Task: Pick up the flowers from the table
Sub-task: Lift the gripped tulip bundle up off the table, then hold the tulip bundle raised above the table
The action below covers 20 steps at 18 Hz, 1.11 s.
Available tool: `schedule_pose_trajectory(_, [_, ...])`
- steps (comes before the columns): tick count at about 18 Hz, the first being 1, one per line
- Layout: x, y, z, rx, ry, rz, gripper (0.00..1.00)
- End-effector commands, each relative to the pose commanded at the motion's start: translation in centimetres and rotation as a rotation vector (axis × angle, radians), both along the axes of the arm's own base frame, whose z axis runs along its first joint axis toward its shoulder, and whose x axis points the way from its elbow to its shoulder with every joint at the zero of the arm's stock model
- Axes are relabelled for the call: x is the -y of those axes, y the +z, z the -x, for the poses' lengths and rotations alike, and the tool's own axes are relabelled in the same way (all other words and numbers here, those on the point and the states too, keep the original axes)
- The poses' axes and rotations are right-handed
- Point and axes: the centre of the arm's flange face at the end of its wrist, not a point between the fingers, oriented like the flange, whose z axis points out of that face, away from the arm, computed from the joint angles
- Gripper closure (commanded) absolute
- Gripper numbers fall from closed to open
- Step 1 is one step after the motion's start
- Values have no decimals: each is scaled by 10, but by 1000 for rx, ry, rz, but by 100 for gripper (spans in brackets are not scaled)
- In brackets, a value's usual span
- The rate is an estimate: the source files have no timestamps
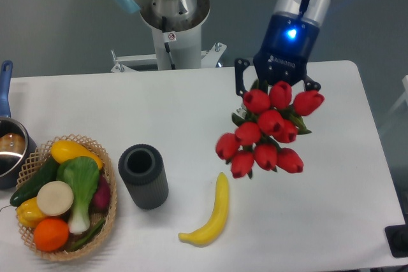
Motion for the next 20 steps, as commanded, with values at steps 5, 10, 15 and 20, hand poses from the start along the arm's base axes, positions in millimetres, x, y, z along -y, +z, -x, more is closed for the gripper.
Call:
schedule_pose_trajectory(5, [-5,1,-2,-8,-20,-36,54])
schedule_pose_trajectory(10, [-7,1,-5,-6,-26,-35,54])
schedule_pose_trajectory(15, [-9,3,-2,-10,-27,-38,54])
schedule_pose_trajectory(20, [-8,2,-3,-7,-28,-38,54])
